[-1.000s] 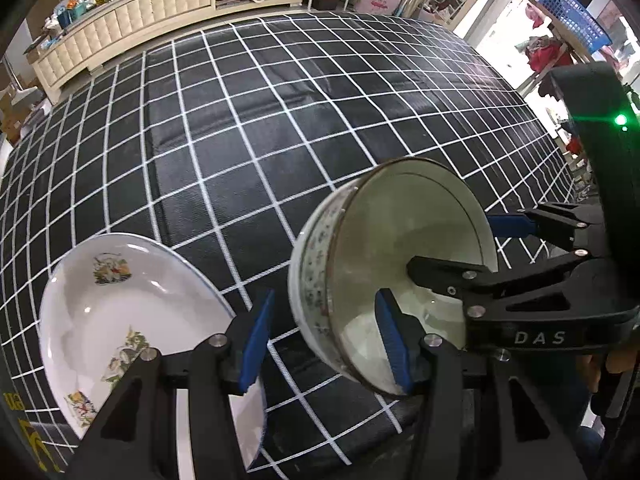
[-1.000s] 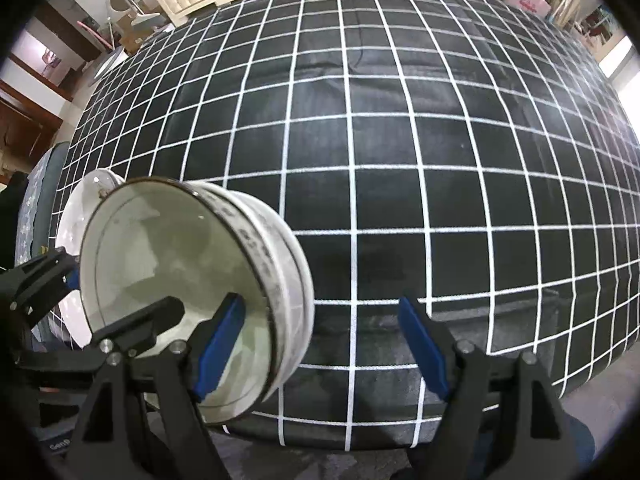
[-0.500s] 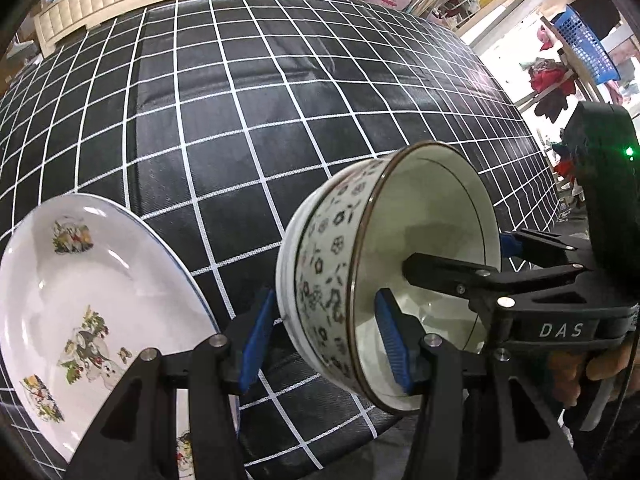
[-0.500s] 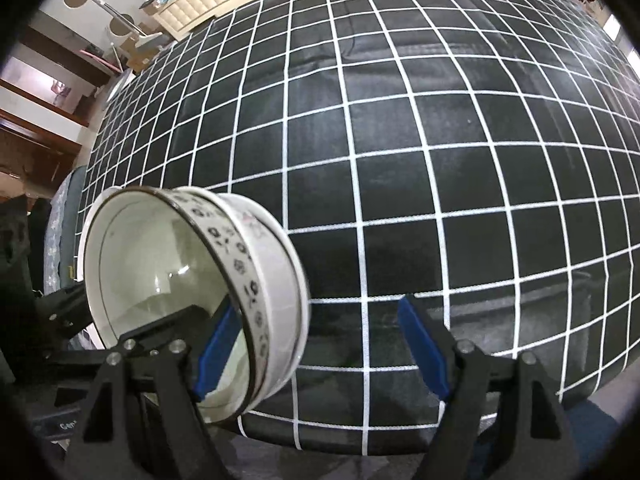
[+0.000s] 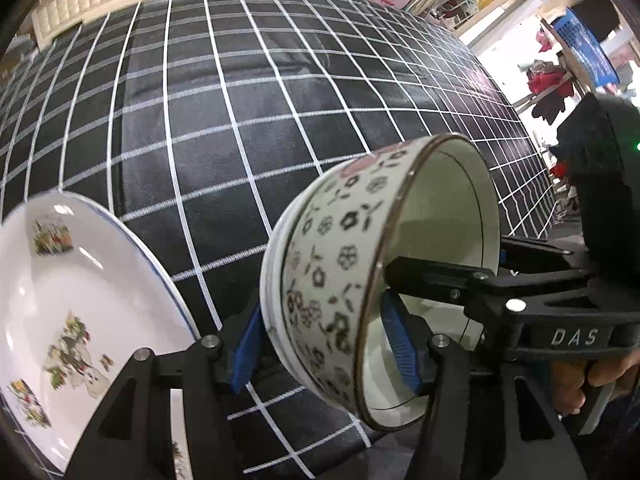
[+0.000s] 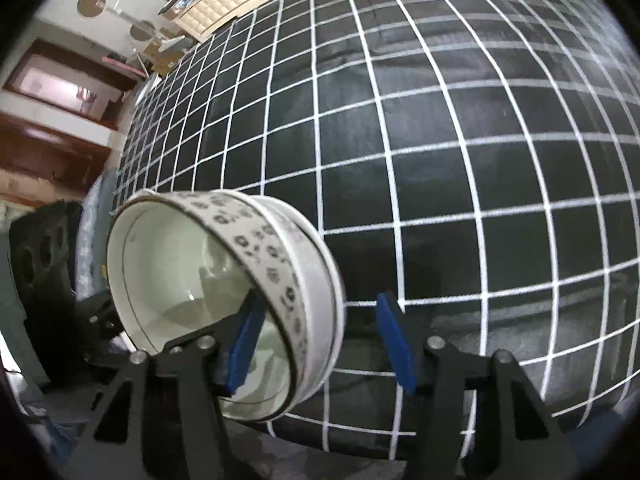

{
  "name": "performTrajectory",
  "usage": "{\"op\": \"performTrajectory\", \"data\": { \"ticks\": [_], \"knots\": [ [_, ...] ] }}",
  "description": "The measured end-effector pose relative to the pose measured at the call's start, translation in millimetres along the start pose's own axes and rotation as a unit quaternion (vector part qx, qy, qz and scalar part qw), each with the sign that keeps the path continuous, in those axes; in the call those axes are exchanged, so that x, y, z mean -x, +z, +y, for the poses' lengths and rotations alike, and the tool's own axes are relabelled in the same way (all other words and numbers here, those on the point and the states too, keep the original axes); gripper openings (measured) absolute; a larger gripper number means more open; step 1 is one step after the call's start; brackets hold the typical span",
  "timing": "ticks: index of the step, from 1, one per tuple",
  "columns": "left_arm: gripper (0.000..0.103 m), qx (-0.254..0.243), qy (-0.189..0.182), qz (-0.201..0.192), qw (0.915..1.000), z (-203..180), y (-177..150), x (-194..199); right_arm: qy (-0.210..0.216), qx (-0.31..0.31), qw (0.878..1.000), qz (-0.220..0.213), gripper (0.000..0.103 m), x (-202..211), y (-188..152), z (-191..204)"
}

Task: Organize plates and bowls
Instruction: 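Grip the stacked bowls with both grippers and lift them together, then carry the bowl stack over the plate stack and lower it onto the plates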

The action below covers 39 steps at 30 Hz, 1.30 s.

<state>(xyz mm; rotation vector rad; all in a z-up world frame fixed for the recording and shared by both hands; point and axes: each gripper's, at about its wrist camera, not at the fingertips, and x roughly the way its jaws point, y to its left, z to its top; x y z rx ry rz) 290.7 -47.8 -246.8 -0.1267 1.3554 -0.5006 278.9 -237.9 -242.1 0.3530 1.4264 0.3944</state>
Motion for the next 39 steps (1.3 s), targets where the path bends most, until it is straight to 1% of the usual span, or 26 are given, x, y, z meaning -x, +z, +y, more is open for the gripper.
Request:
{"op": "performTrajectory", "data": {
  "ticks": [2, 4, 5, 8, 11, 13, 15, 17, 20, 23, 25, 27, 32, 36, 39],
  "knots": [
    [0.055, 0.0, 0.004, -0.003, 1.0, -2, -1, 0, 0.017, -0.018, 1.0, 0.003, 0.061, -1, -1, -9],
    [0.055, 0.001, 0.002, -0.006, 1.0, -2, -3, 0, 0.038, -0.028, 0.999, 0.005, 0.053, 0, -2, -18],
    [0.055, 0.0, 0.003, -0.008, 1.0, -2, -4, 0, 0.05, -0.032, 0.998, 0.005, 0.046, 2, -2, -22],
    [0.055, 0.002, 0.005, -0.01, 0.9999, -2, -6, -1, 0.042, -0.033, 0.999, 0.004, 0.046, 4, -4, -22],
    [0.055, 0.007, 0.009, -0.012, 0.9999, 0, -7, 2, 0.047, -0.044, 0.998, 0.003, 0.046, 6, -4, -24],
    [0.055, 0.015, 0.02, -0.009, 0.9996, -2, -8, 3, 0.036, -0.051, 0.998, -0.001, 0.045, 8, -5, -19],
    [0.056, 0.015, 0.033, -0.007, 0.9993, -7, -8, 3, 0.015, -0.047, 0.999, -0.007, 0.045, 11, -5, -12],
    [0.056, 0.018, 0.038, -0.005, 0.9991, -10, -10, 4, 0.009, -0.056, 0.998, -0.007, 0.045, 11, -5, -5],
    [0.056, 0.026, 0.041, -0.002, 0.9988, -15, -10, 4, 0.004, -0.06, 0.998, -0.002, 0.044, 12, -7, -2],
    [0.056, 0.024, 0.048, -0.009, 0.9985, -19, -11, 11, 0.011, -0.065, 0.998, -0.004, 0.044, 17, -7, 3],
    [0.056, 0.023, 0.049, -0.016, 0.9984, -20, -9, 17, 0.008, -0.057, 0.998, -0.01, 0.044, 17, -1, 15],
    [0.056, 0.022, 0.05, -0.027, 0.9981, -21, -8, 26, 0.007, -0.046, 0.999, -0.021, 0.044, 25, 2, 28],
    [0.056, 0.021, 0.059, -0.054, 0.9965, -20, -10, 55, 0.012, -0.015, 0.999, -0.033, 0.044, 34, 7, 56],
    [0.056, 0.036, 0.072, -0.08, 0.9936, -4, -16, 85, 0.019, 0.023, 0.999, -0.034, 0.044, 33, 12, 97],
    [0.056, 0.055, 0.085, -0.092, 0.9906, 15, -24, 104, 0.026, 0.053, 0.998, -0.026, 0.044, 21, 14, 131]
  ]
}}
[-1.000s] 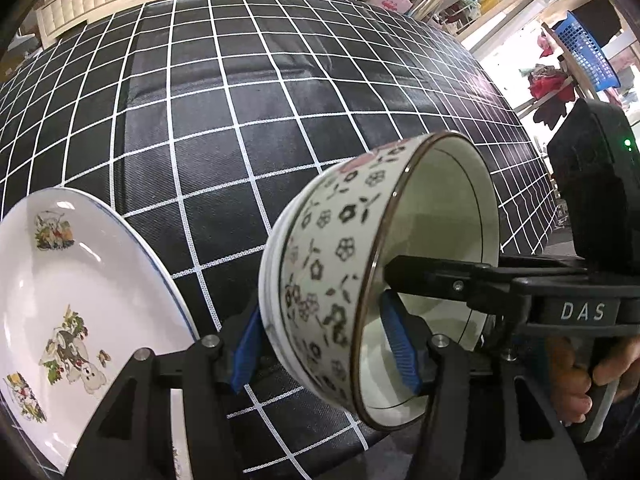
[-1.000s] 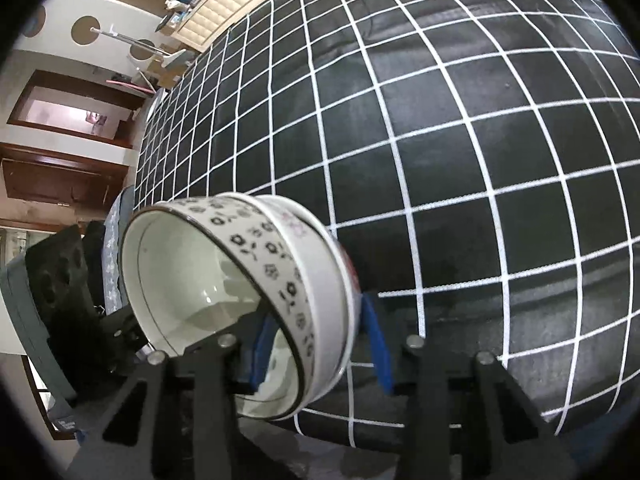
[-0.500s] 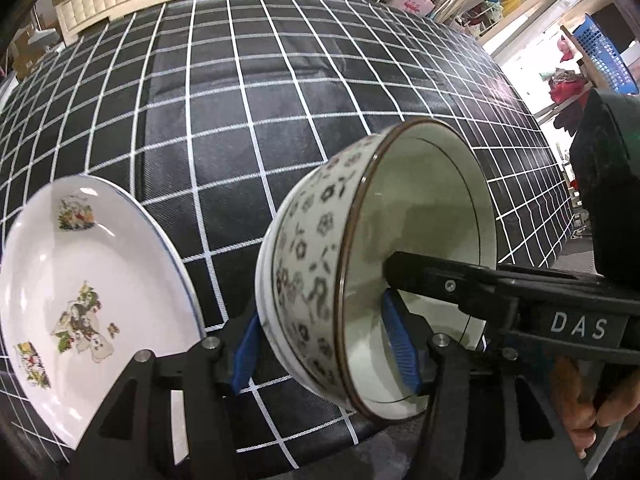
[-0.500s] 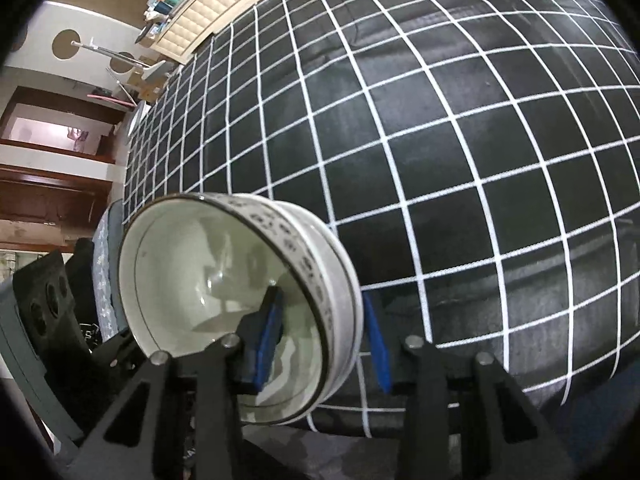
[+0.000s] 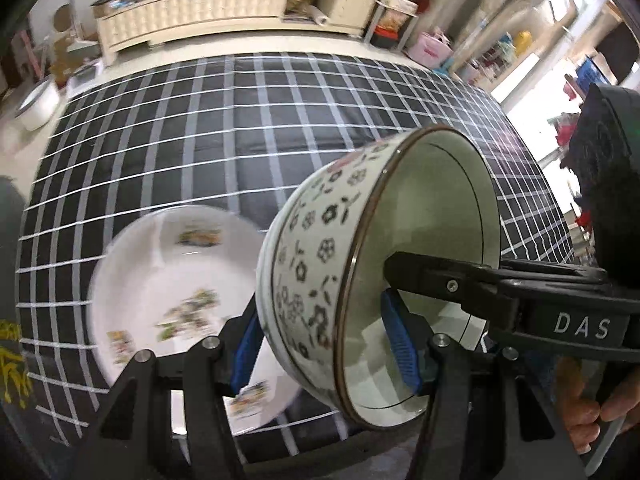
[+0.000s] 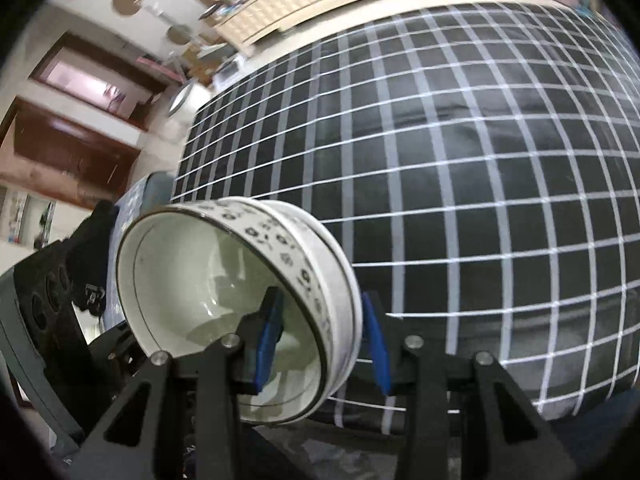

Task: Organize plates and bowls
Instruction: 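Carry the bowl stack over the plate stack and lower it onto the plates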

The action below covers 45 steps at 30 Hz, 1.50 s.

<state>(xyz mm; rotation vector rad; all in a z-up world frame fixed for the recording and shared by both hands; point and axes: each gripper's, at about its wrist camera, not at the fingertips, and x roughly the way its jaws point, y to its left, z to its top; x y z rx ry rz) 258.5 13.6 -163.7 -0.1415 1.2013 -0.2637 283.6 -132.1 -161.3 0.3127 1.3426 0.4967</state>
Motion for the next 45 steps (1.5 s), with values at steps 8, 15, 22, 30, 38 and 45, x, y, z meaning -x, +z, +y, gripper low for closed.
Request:
{"op": "performTrajectory", "data": {
  "ticks": [8, 15, 22, 30, 38, 45],
  "knots": [
    [0.056, 0.049, 0.03, -0.001, 0.9984, 65, -26, 17, 0.006, 0.051, 0.998, 0.037, 0.044, -51, -4, 56],
    [0.056, 0.077, 0.03, 0.01, 0.9966, 105, -43, 15, -0.001, 0.065, 0.996, 0.063, 0.044, -79, -5, 69],
    [0.056, 0.079, 0.019, 0.023, 0.9965, 113, -43, -2, -0.024, 0.061, 0.995, 0.074, 0.044, -89, -5, 63],
    [0.055, 0.076, 0.005, 0.018, 0.9969, 124, -42, -13, -0.032, 0.066, 0.995, 0.074, 0.043, -90, -2, 57],
    [0.056, 0.078, 0.001, 0.005, 0.997, 131, -38, -16, -0.028, 0.077, 0.994, 0.071, 0.044, -94, 3, 60],
    [0.056, 0.053, 0.043, -0.036, 0.997, 121, -42, 1, -0.054, 0.091, 0.993, 0.049, 0.062, -89, 1, 60]
  ]
}}
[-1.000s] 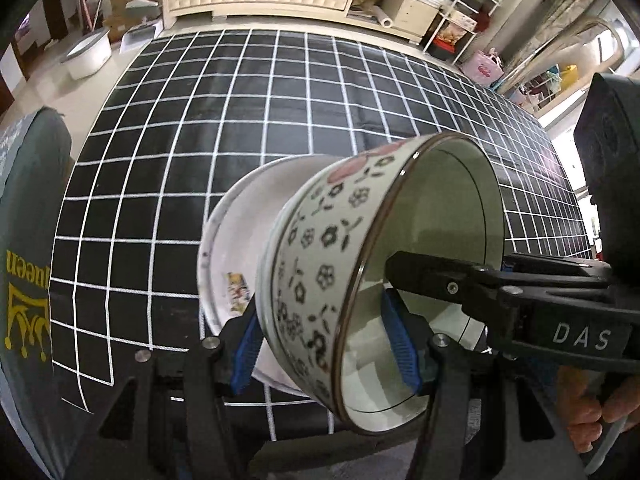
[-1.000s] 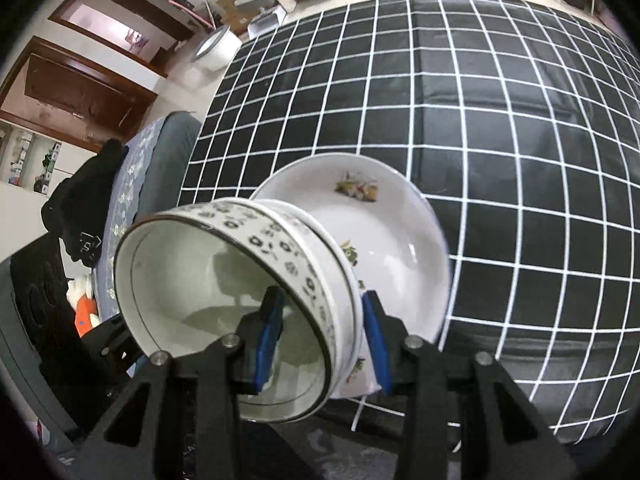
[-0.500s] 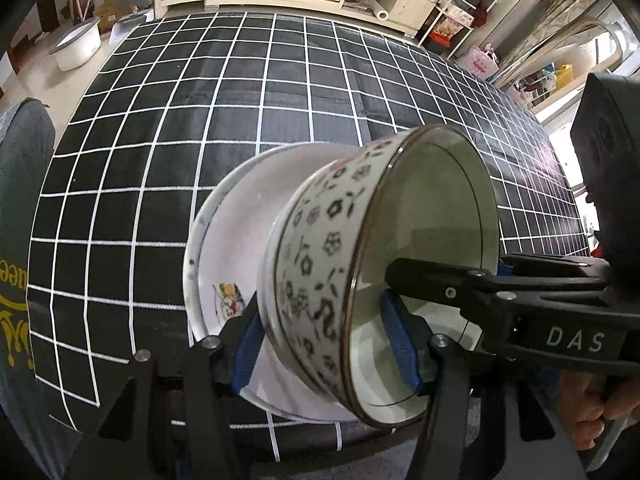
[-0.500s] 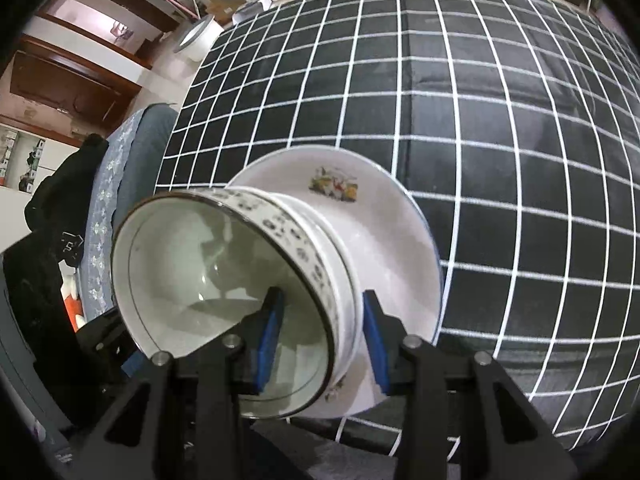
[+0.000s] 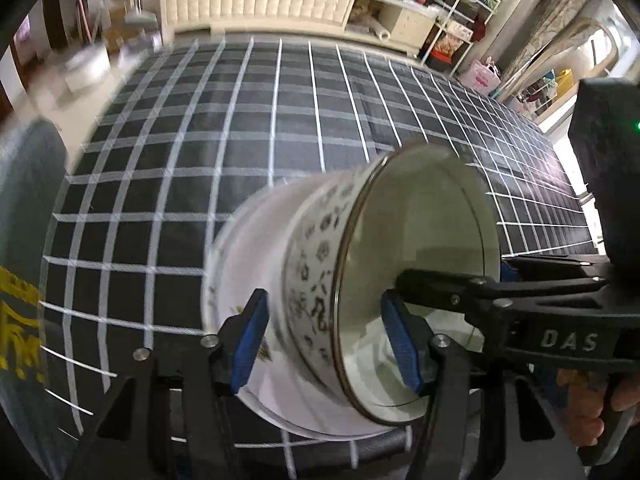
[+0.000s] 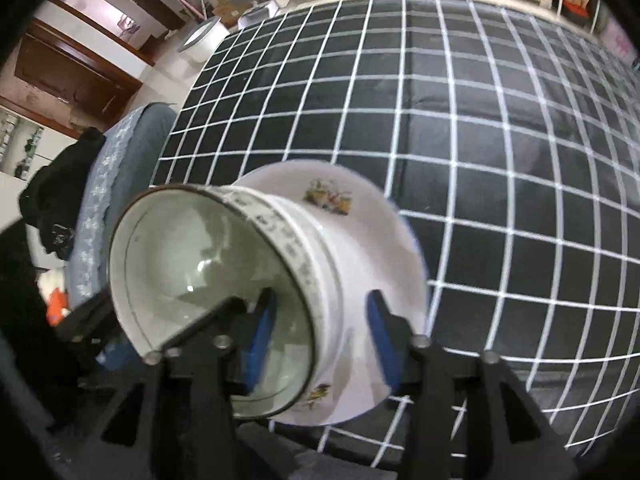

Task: Organize plates and bowls
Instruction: 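Carry the bowl stack over the plate stack and lower it onto the plates, then open both grippers to release the bowl stack onto the plates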

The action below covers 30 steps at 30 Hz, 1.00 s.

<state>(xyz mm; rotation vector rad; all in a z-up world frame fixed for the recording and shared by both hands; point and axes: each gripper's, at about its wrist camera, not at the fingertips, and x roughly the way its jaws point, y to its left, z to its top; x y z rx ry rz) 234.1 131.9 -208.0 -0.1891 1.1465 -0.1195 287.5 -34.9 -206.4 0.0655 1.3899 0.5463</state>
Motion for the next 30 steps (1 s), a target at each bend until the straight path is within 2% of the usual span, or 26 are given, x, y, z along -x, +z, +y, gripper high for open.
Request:
{"op": "performTrajectory", "data": {
  "ticks": [4, 9, 14, 20, 23, 26, 27, 28, 30],
  "knots": [
    [0.056, -0.023, 0.018, -0.016, 0.9994, -6, 4, 13, -0.033, 0.016, 0.999, -0.038, 0.073, 14, -1, 3],
    [0.056, -0.039, 0.053, -0.042, 0.9969, -13, 2, 28, -0.037, 0.023, 0.997, -0.063, 0.075, 31, -8, 3],
    [0.056, -0.048, 0.085, -0.086, 0.9915, -24, -7, 54, -0.049, 0.028, 0.994, -0.098, 0.075, 53, -20, 6],
    [0.056, -0.028, 0.108, -0.148, 0.9826, -38, -17, 100, -0.05, 0.033, 0.984, -0.165, 0.075, 99, -47, 10],
    [0.056, -0.042, 0.109, -0.203, 0.9723, -51, -31, 128, -0.062, 0.048, 0.974, -0.211, 0.076, 130, -69, 13],
    [0.056, -0.065, 0.117, -0.231, 0.9638, -68, -46, 148, -0.077, 0.057, 0.961, -0.26, 0.09, 156, -92, 16],
    [0.06, -0.066, 0.124, -0.237, 0.9613, -73, -50, 153, -0.082, 0.061, 0.956, -0.274, 0.093, 163, -100, 17],
    [0.07, -0.066, 0.128, -0.244, 0.959, -77, -55, 157, -0.087, 0.066, 0.952, -0.285, 0.094, 170, -106, 18],
    [0.075, -0.065, 0.129, -0.259, 0.955, -85, -63, 166, -0.102, 0.076, 0.945, -0.3, 0.095, 181, -117, 21]
  ]
}}
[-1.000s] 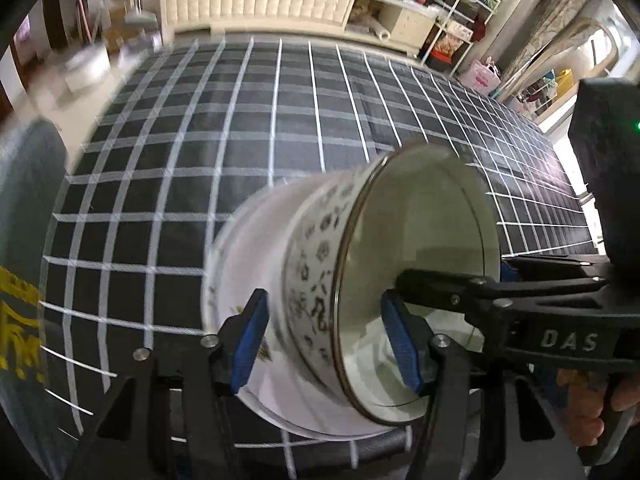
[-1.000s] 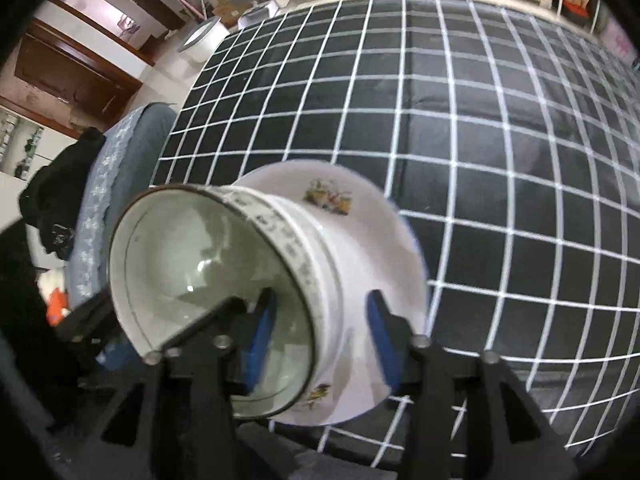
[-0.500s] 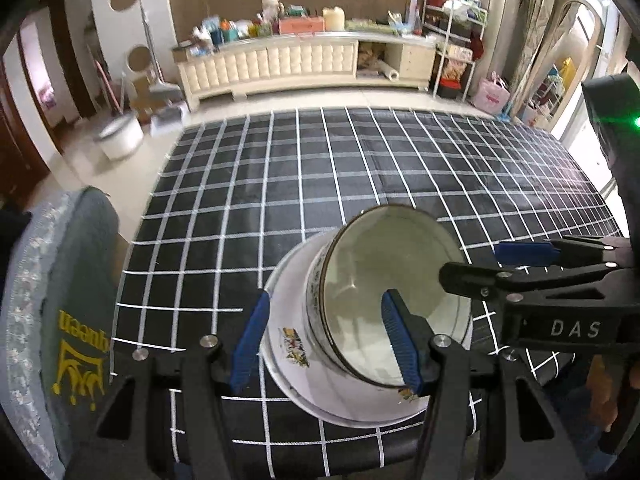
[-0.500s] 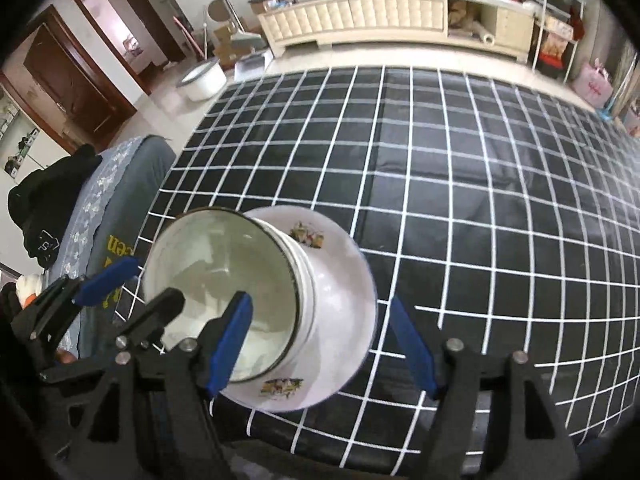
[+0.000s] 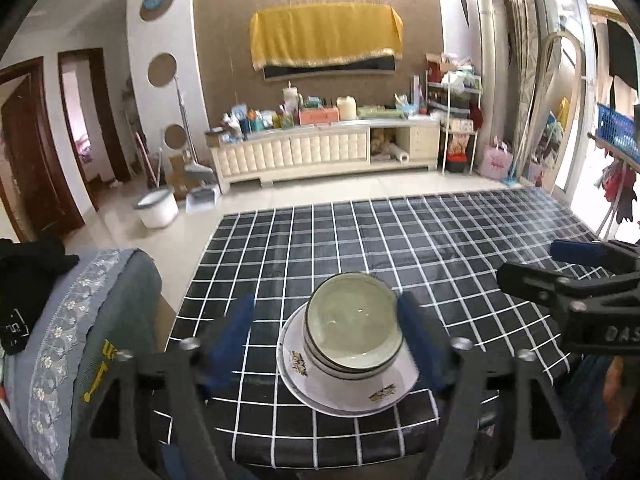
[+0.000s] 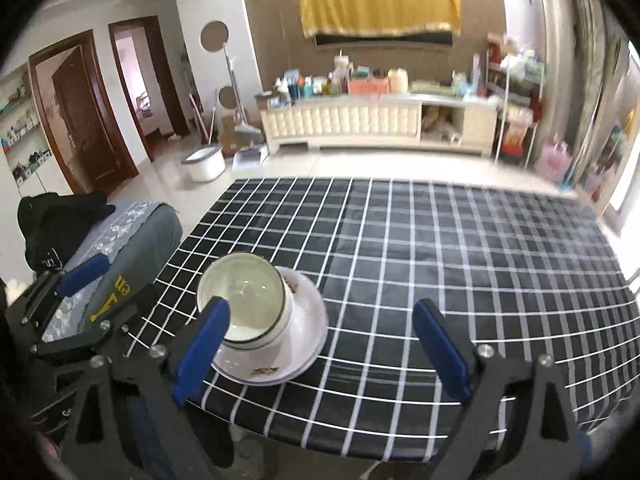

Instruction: Organize plates and bowls

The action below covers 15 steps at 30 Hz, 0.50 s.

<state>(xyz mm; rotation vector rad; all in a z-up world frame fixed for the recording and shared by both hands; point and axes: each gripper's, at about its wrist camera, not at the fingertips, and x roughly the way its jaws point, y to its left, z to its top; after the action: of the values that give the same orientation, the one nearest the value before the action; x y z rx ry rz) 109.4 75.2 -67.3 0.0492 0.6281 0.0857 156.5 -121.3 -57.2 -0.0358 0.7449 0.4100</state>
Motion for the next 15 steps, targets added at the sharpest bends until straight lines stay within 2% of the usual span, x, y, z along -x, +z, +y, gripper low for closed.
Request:
{"op": "performTrajectory", "data": {
  "ticks": [2, 4, 6, 7, 13, 15],
  "knots": [
    [0.076, 0.003, 0.002, -0.016, 0.9999, -6, -2, 15, -0.012, 0.013, 1.0, -0.013, 0.095, 13, -4, 0],
    [0.082, 0.006, 0.004, -0.029, 0.9995, -12, -5, 28, -0.029, 0.022, 0.999, -0.03, 0.096, 27, -8, 1],
    [0.083, 0.012, 0.004, -0.04, 0.9991, -14, -7, 39, -0.057, 0.038, 0.996, -0.052, 0.103, 41, -14, 1],
    [0.084, 0.015, 0.002, -0.045, 0.9989, -15, -9, 45, -0.065, 0.041, 0.995, -0.063, 0.103, 50, -17, 2],
    [0.103, 0.032, 0.003, -0.06, 0.9977, -15, -15, 73, -0.079, 0.045, 0.991, -0.102, 0.103, 84, -30, 5],
    [0.103, 0.036, 0.008, -0.071, 0.9967, -17, -16, 86, -0.079, 0.046, 0.99, -0.107, 0.103, 91, -32, 7]
  ]
}}
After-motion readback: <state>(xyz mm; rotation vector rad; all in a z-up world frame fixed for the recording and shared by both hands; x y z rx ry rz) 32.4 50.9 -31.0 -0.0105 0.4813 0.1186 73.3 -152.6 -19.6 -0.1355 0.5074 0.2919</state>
